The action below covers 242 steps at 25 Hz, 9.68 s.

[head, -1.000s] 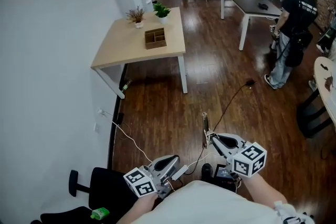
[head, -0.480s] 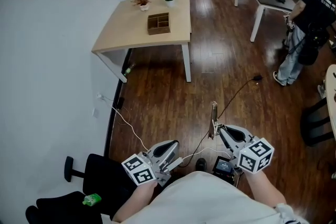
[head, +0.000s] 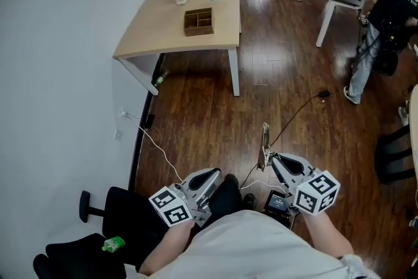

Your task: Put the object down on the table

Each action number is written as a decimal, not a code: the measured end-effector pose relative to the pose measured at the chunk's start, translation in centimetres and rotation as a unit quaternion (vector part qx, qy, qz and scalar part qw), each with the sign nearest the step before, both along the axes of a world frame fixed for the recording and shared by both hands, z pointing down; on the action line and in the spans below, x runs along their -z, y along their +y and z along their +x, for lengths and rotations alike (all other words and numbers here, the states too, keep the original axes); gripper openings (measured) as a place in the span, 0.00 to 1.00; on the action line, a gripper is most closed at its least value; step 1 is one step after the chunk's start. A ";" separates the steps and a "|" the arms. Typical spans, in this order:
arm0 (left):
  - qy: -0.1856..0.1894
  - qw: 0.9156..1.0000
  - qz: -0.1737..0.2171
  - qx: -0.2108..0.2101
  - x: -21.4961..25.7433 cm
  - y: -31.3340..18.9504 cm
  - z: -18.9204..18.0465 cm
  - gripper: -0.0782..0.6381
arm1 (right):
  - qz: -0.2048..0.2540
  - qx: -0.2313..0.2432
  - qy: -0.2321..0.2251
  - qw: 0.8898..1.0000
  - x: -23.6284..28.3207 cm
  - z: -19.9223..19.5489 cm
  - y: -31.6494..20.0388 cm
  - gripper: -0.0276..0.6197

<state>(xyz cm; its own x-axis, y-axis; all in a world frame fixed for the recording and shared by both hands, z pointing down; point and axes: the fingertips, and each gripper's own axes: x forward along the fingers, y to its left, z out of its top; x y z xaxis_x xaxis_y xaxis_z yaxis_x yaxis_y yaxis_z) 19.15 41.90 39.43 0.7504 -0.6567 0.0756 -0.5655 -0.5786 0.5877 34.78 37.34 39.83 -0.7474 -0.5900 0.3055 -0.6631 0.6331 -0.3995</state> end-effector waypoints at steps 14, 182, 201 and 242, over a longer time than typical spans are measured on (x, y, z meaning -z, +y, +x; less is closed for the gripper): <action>0.017 1.000 0.003 0.010 -1.2 -12.6 -9.3 0.11 | 0.006 0.006 0.005 1.000 -0.6 -9.9 -12.8 0.08; -0.023 0.988 -0.098 -0.118 -13.8 -83.4 -29.2 0.22 | -0.042 0.033 0.200 0.978 -14.9 -41.5 -84.5 0.09; -0.018 0.988 -0.114 -0.106 -15.3 -83.8 -29.9 0.22 | -0.024 0.047 0.257 0.965 -17.9 -41.9 -84.6 0.09; -0.015 0.994 -0.067 -0.082 -11.3 -80.9 -31.9 0.22 | 0.013 0.055 0.318 0.946 -15.7 -40.8 -80.2 0.24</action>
